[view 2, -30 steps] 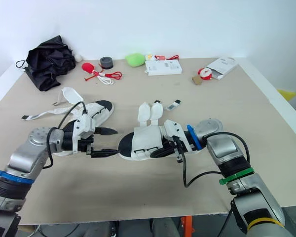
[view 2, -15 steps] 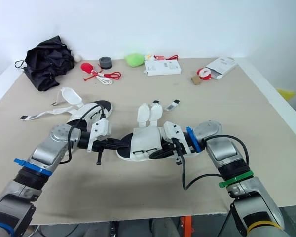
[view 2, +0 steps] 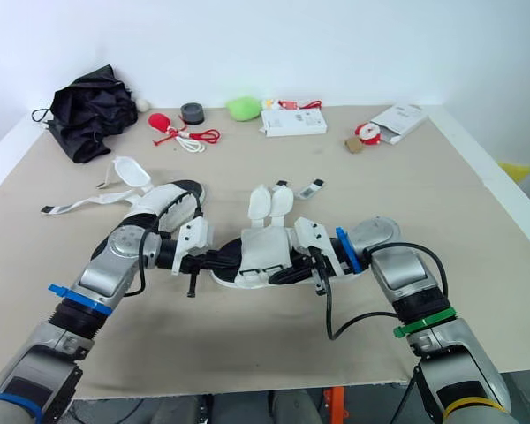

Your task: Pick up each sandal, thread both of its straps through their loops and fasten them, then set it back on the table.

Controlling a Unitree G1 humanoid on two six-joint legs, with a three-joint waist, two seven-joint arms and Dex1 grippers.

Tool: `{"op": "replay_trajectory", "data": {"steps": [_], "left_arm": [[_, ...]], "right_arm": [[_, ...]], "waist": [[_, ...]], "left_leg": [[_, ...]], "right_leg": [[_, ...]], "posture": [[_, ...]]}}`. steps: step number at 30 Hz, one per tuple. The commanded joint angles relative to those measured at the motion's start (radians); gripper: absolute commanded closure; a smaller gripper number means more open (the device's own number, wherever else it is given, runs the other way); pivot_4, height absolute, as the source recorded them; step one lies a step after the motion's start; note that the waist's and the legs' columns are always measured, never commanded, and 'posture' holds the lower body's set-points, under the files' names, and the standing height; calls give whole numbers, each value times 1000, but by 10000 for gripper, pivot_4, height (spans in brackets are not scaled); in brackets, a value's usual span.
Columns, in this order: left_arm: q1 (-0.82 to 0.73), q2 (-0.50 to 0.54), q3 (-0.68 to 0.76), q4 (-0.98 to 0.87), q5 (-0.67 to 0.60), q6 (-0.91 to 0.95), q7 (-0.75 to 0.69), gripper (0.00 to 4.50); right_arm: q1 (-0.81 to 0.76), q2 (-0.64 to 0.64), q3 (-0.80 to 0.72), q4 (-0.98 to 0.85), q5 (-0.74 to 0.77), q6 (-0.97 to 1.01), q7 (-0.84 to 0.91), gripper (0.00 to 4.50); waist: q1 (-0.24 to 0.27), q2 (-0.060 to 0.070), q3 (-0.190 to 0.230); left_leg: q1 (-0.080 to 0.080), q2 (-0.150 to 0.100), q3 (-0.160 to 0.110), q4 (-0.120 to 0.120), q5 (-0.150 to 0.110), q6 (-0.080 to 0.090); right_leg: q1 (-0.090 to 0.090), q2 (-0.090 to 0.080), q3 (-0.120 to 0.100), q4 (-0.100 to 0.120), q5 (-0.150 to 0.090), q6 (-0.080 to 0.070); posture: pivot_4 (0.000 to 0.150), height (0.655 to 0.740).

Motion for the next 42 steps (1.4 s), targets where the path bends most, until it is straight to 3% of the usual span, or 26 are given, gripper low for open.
{"op": "replay_trajectory", "data": {"steps": [1, 7, 11, 12, 13, 14, 16, 18, 20, 24, 30, 36, 42], "left_arm": [[23, -8, -43, 103, 43, -14, -12, 44811], [58, 20, -56, 201, 81, -81, -35, 44811], [69, 20, -64, 235, 93, -116, -34, 45000], [68, 18, -66, 238, 94, -121, -34, 45000], [66, 17, -68, 242, 96, -126, -33, 45000], [65, 15, -70, 245, 98, -133, -32, 45000], [62, 12, -73, 249, 101, -142, -29, 45000], [60, 8, -75, 251, 101, -150, -25, 45000], [59, 5, -78, 249, 103, -156, -21, 45000], [57, -4, -82, 250, 108, -176, -20, 45000], [53, -35, -91, 295, 133, -218, -10, 45000], [59, -42, -83, 285, 134, -221, -11, 45000], [74, -27, -74, 259, 127, -214, -6, 45000]], "right_arm": [[9, 11, 31, -18, -24, 3, -5, 45000], [1, 9, 26, -7, -35, 31, -20, 45000], [10, -30, 10, -27, -17, 79, 8, 26030], [15, -41, 2, -37, -12, 92, 7, 24380], [26, -65, -19, -61, 0, 103, 10, 17422], [38, -91, -40, -85, 13, 111, 13, 15581], [62, -146, -80, -131, 33, 127, 12, 6743], [78, -195, -126, -173, 67, 155, 10, 608], [85, -228, -167, -205, 103, 181, 6, 608], [-48, -198, -241, -169, 165, 347, -110, 608], [-230, -38, -143, 39, 80, 572, -330, 608], [-294, 39, -113, 188, 66, 585, -335, 608], [-374, 119, -133, 345, 54, 532, -355, 608]], "waist": [[0, 0, -2], [0, 2, -13], [-1, 2, -17], [-1, 2, -19], [-1, 2, -20], [-1, 2, -22], [-1, 3, -23], [0, 3, -23], [0, 3, -23], [-3, 6, -24], [2, 3, -30], [18, 4, -30], [18, 5, -30]], "left_leg": [[0, 0, 0, 0, 0, 0], [7, 0, 0, 0, 0, 0], [15, 0, 0, -2, -1, -1], [15, 0, 0, -2, -1, -1], [15, 0, 0, -3, -1, -1], [15, 1, 0, -3, -1, -1], [15, 1, 1, -3, -1, -1], [15, 0, 1, -3, -1, -1], [15, 0, 1, -3, -1, -1], [17, 0, 1, -3, -1, -1], [20, 0, 1, -3, -1, -1], [11, -5, 4, -4, -1, -1], [13, -5, 2, -5, -2, 0]], "right_leg": [[1, 0, 0, 0, 0, 0], [6, 0, 0, 0, -1, -3], [13, 0, 0, 0, -5, -7], [13, 0, 0, 0, -5, -7], [12, 0, 0, 0, -5, -8], [13, 0, 0, 0, -5, -8], [12, 0, 1, 0, -5, -8], [12, 0, 1, 0, -5, -8], [12, 0, 1, 0, -5, -8], [12, 0, 2, 0, -5, -8], [10, -1, 2, -1, -4, -9], [8, -8, 3, -2, -7, -4], [10, -7, 2, -2, -7, -4]], "posture": [[1500, 7400], [1500, 7400], [1500, 7400], [1500, 7400], [1500, 7400], [1500, 7400], [1500, 7400], [1500, 7400], [1500, 7400], [1500, 7400], [1500, 7400], [1500, 7400], [1500, 7400]]}}
